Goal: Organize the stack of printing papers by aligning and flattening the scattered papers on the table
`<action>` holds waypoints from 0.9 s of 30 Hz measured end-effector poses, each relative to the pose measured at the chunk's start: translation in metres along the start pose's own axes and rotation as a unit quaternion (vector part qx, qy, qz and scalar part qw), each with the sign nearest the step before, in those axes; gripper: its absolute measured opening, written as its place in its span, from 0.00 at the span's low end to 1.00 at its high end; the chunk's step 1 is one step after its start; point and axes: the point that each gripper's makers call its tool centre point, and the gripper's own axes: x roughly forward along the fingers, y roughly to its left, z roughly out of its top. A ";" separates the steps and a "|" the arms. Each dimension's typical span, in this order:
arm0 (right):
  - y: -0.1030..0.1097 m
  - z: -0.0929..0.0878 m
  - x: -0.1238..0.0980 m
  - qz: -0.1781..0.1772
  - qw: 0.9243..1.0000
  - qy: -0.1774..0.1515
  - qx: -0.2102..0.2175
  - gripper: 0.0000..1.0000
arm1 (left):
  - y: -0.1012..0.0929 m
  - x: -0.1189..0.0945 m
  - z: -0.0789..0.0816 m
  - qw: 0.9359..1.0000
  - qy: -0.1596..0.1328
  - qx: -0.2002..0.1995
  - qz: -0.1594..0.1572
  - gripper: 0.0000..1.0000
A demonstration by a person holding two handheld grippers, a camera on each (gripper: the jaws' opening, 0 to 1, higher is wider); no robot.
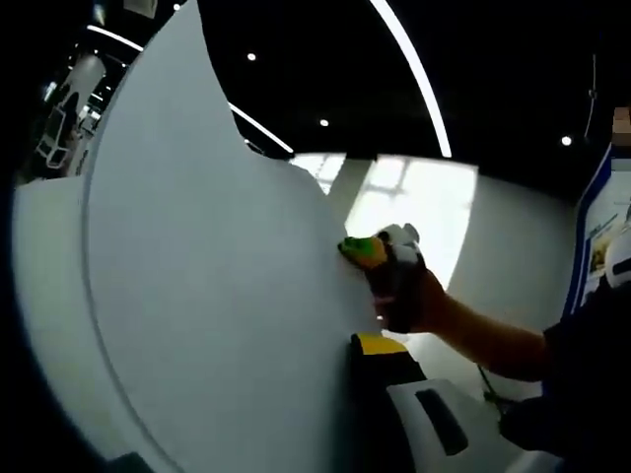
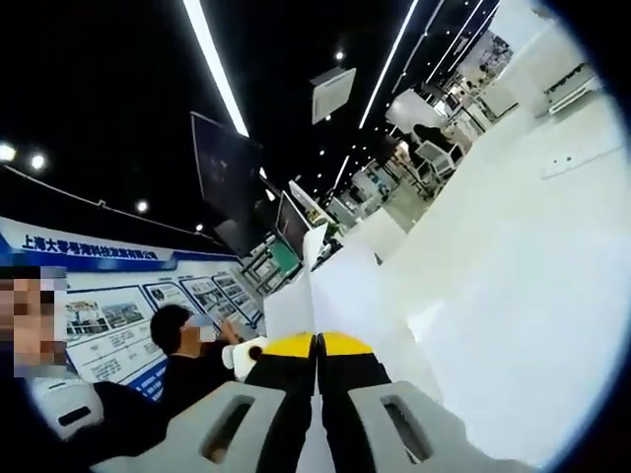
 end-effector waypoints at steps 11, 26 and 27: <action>0.001 0.001 0.001 0.006 0.999 -0.039 0.032 0.00 | -0.001 0.000 0.001 1.000 -0.004 -0.004 0.000 0.17; -0.002 0.004 0.000 0.006 0.994 -0.090 0.066 0.00 | -0.002 0.000 0.002 1.000 -0.007 -0.008 -0.002 0.18; -0.002 0.003 0.000 0.007 0.994 -0.087 0.066 0.00 | -0.003 0.000 0.002 1.000 -0.007 -0.007 -0.002 0.18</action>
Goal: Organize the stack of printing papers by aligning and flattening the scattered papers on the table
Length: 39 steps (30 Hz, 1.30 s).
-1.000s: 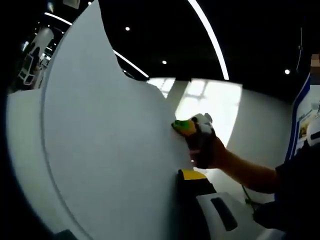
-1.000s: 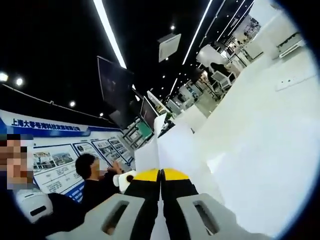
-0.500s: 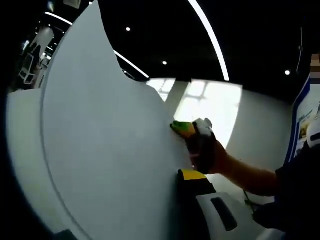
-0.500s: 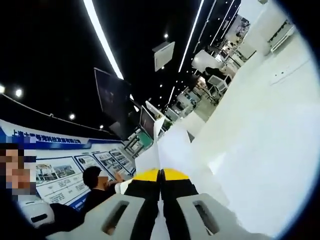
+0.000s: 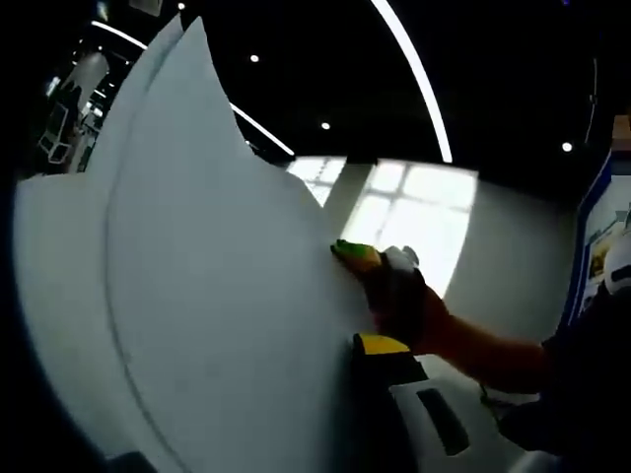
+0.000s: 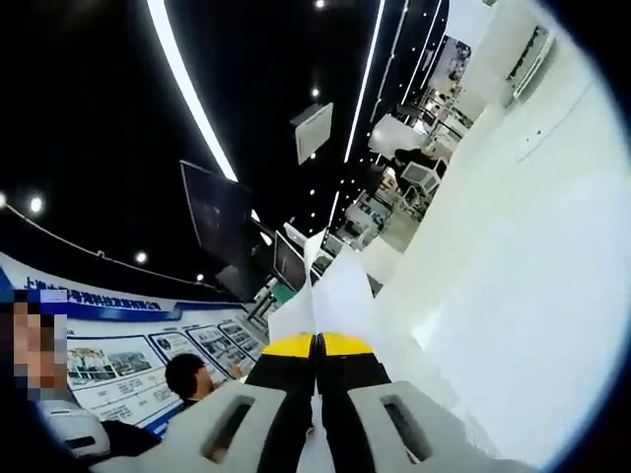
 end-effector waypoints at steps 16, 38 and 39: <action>-0.006 0.009 -0.006 -0.007 0.999 0.039 -0.022 0.00 | 0.000 0.001 -0.001 1.000 0.002 -0.003 -0.001 0.18; 0.002 -0.002 0.000 0.011 0.998 0.054 -0.019 0.00 | -0.001 0.000 0.000 1.000 0.002 -0.003 -0.002 0.18; 0.001 -0.003 0.000 0.011 0.998 0.055 -0.018 0.00 | -0.001 0.000 0.000 1.000 0.002 -0.003 -0.002 0.18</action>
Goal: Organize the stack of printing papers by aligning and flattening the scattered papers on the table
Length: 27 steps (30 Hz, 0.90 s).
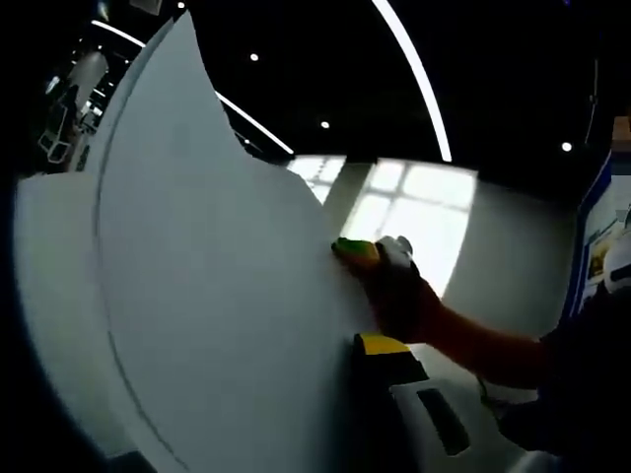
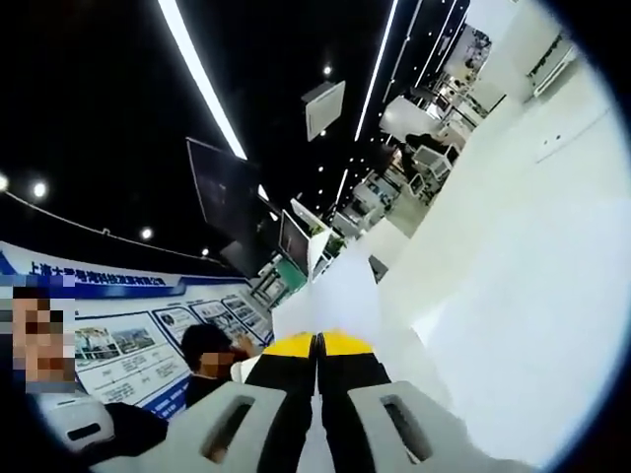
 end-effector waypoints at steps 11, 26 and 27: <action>-0.001 -0.002 0.001 -0.002 1.000 0.001 0.000 0.00 | 0.000 0.001 -0.002 1.000 0.005 0.020 0.004 0.13; 0.003 -0.002 0.002 -0.001 1.000 -0.002 -0.011 0.00 | 0.002 -0.001 0.000 0.999 0.000 0.031 0.006 0.07; 0.003 -0.002 0.001 -0.001 1.000 -0.002 -0.012 0.00 | 0.002 -0.001 0.000 0.999 0.001 0.031 0.006 0.08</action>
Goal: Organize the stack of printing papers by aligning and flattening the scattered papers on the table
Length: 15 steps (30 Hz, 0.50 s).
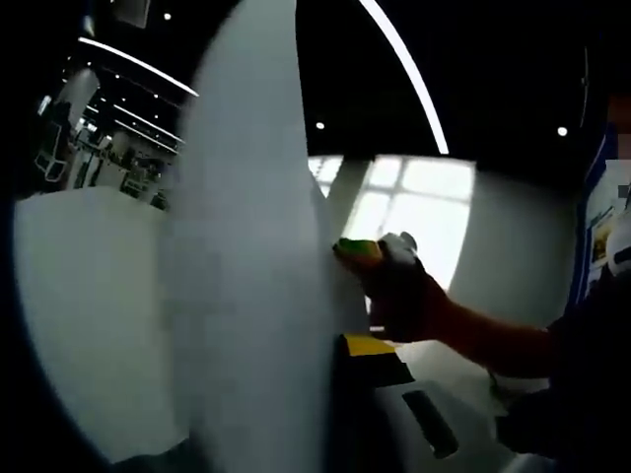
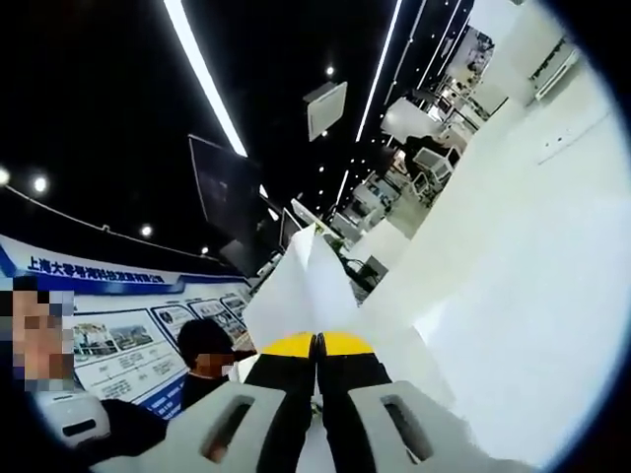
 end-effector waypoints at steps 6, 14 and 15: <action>0.003 -0.002 -0.005 0.001 1.000 -0.004 -0.013 0.00 | 0.000 0.000 0.000 1.000 0.000 -0.007 -0.001 0.10; -0.004 -0.004 -0.009 -0.005 1.000 -0.007 -0.004 0.00 | 0.002 0.001 -0.001 1.000 0.003 -0.008 0.002 0.11; -0.004 -0.004 -0.008 -0.005 1.000 -0.007 -0.003 0.00 | 0.002 0.001 -0.001 1.000 0.003 -0.007 0.002 0.11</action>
